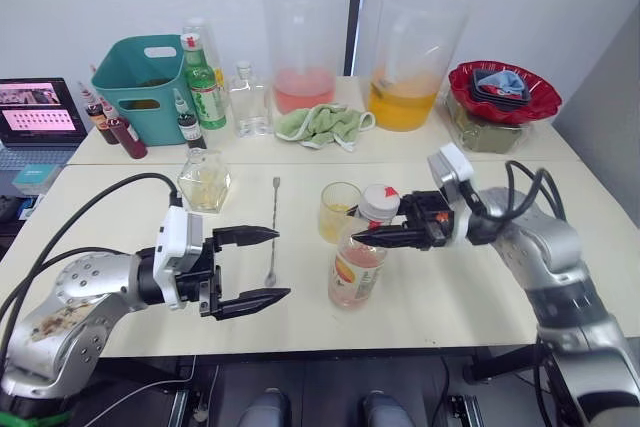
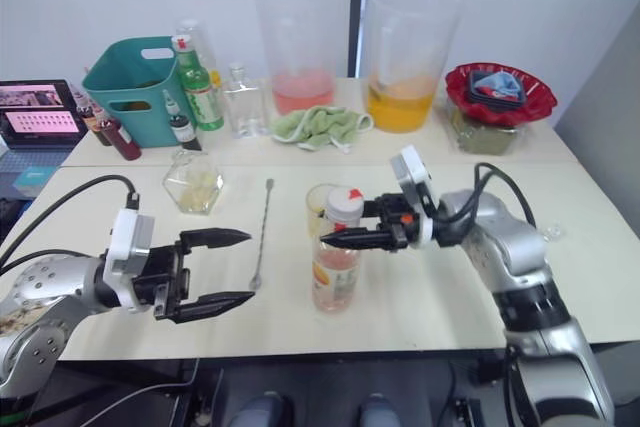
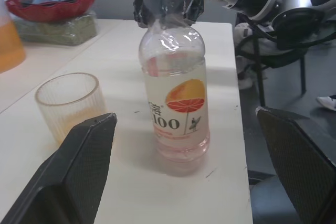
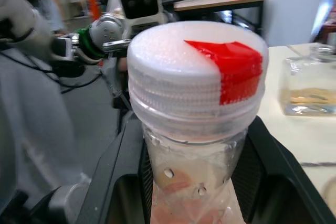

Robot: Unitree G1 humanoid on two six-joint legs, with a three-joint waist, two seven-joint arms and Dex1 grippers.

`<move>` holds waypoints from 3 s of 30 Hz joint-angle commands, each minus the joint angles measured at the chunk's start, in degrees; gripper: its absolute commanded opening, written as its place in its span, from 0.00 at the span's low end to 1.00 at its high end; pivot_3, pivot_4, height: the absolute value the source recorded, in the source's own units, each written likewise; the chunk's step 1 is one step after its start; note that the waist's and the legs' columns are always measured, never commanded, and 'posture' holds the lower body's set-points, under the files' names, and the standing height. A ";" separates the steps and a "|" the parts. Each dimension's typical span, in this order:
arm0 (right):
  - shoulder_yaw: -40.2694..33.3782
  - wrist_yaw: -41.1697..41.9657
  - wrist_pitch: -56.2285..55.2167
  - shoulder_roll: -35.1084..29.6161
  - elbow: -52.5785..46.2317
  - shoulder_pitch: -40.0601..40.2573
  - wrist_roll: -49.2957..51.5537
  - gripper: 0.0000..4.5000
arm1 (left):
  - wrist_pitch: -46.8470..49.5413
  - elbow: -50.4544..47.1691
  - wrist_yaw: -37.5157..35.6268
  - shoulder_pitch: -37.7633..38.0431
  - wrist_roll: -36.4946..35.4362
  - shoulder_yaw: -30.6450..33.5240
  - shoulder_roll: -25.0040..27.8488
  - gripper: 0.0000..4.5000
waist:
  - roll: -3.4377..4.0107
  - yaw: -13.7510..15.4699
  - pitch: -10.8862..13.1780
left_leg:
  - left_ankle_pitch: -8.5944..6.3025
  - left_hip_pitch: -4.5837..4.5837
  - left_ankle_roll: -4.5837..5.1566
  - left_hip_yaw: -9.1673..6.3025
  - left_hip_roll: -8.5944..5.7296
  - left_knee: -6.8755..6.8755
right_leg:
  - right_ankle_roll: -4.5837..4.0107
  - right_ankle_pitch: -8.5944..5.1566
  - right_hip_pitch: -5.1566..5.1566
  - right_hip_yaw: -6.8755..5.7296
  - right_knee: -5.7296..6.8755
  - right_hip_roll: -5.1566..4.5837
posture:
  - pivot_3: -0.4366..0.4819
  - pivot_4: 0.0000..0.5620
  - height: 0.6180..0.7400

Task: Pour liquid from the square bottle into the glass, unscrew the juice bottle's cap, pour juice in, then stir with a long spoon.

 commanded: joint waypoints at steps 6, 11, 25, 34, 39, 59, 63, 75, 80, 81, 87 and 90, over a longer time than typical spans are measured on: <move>-8.80 -23.16 6.56 1.90 -19.87 9.24 1.43 0.31 | -1.71 5.74 -5.49 -6.57 1.30 -4.83 -1.56 1.00 | 0.00 -0.34 0.00 | 0.00 -0.05 0.00 0.02 -0.01 0.02 | 0.00 0.00 -0.03 0.01 -0.01 0.07 | 0.48 0.27 1.00; -8.89 -38.84 9.90 7.51 -27.81 14.58 -0.86 0.31 | -2.43 10.22 -8.92 -11.43 2.56 -7.63 -3.12 1.00 | -0.01 -0.24 0.00 | 0.00 -0.06 0.00 0.00 0.00 0.03 | 0.00 0.00 -0.03 0.01 0.00 0.13 | 0.48 0.27 1.00; -4.72 -45.34 11.35 10.78 -33.32 20.56 -3.69 0.31 | -4.80 12.09 -10.11 -11.89 5.34 -8.16 -4.67 1.00 | -0.02 -0.35 -0.01 | 0.01 -0.09 0.01 0.00 -0.02 0.06 | 0.01 0.00 -0.01 0.02 -0.02 0.13 | 0.48 0.27 1.00; -8.38 -25.66 5.78 1.53 -21.65 15.23 -2.25 0.98 | -4.95 9.61 -7.55 -9.09 5.27 -5.88 -3.50 1.00 | -0.02 -0.31 -0.01 | 0.01 -0.08 0.01 0.02 0.00 0.08 | 0.01 0.00 0.02 0.02 -0.05 0.14 | 0.48 0.27 1.00; -7.26 -3.19 -1.96 -4.37 -6.93 8.95 -2.32 0.98 | -4.62 6.79 -5.43 -6.03 4.85 -3.03 -2.05 1.00 | -0.03 -0.34 0.01 | 0.01 -0.05 0.01 0.19 0.01 0.10 | 0.01 -0.01 0.08 -0.01 -0.12 0.15 | 0.48 0.27 1.00; 9.09 19.77 -15.32 2.33 21.23 -14.33 -6.80 0.98 | -1.41 -7.81 5.65 9.80 1.89 7.69 -0.60 1.00 | -0.02 -0.29 0.01 | -0.01 0.00 0.02 0.01 0.04 0.04 | 0.00 0.00 0.00 0.00 -0.01 -0.05 | 0.48 0.27 1.00; 11.13 19.77 -13.47 1.71 21.66 -15.54 -3.29 0.93 | -1.34 -8.36 6.29 10.75 1.44 8.42 -0.07 1.00 | -0.02 -0.33 0.01 | -0.01 0.00 0.02 0.01 0.05 0.02 | 0.00 0.01 -0.03 0.00 0.00 -0.04 | 0.48 0.27 1.00; 6.58 19.11 -8.36 1.06 15.87 -13.41 -2.16 0.34 | -0.88 -6.13 4.67 6.23 0.38 5.52 0.98 1.00 | -0.02 -0.26 0.01 | -0.02 0.00 0.02 0.03 0.03 0.02 | 0.00 0.01 -0.02 0.00 -0.02 -0.05 | 0.48 0.27 1.00; 0.95 10.99 -3.92 0.60 8.10 -9.60 -1.54 0.34 | -1.46 -2.95 2.82 2.43 1.19 2.29 0.09 1.00 | -0.02 -0.11 0.01 | -0.02 -0.02 0.02 0.01 0.03 0.02 | 0.00 0.01 -0.03 -0.01 0.00 -0.03 | 0.48 0.27 1.00; -0.20 9.43 -2.98 0.38 6.45 -8.64 -1.47 0.34 | -1.58 -2.37 2.42 1.63 1.32 1.54 -0.12 1.00 | -0.02 -0.11 0.01 | -0.02 -0.02 0.02 0.00 0.02 0.02 | 0.00 0.01 -0.02 -0.01 0.00 -0.04 | 0.48 0.27 1.00; -6.82 -2.24 2.87 -0.80 -5.13 -0.88 -0.07 0.34 | -3.43 3.92 -2.03 -4.41 3.02 -3.22 -1.79 1.00 | -0.02 -0.06 0.01 | -0.01 -0.04 0.02 0.02 0.00 0.02 | 0.00 0.00 -0.03 -0.01 0.00 -0.03 | 0.48 0.27 1.00; -8.63 -7.94 5.50 -0.49 -9.75 2.24 0.14 0.34 | -4.57 6.75 -3.74 -6.92 4.07 -4.94 -2.74 1.00 | -0.03 -0.19 0.02 | -0.01 -0.04 0.02 0.04 -0.02 0.03 | 0.00 0.00 -0.02 -0.01 0.00 -0.01 | 0.48 0.27 1.00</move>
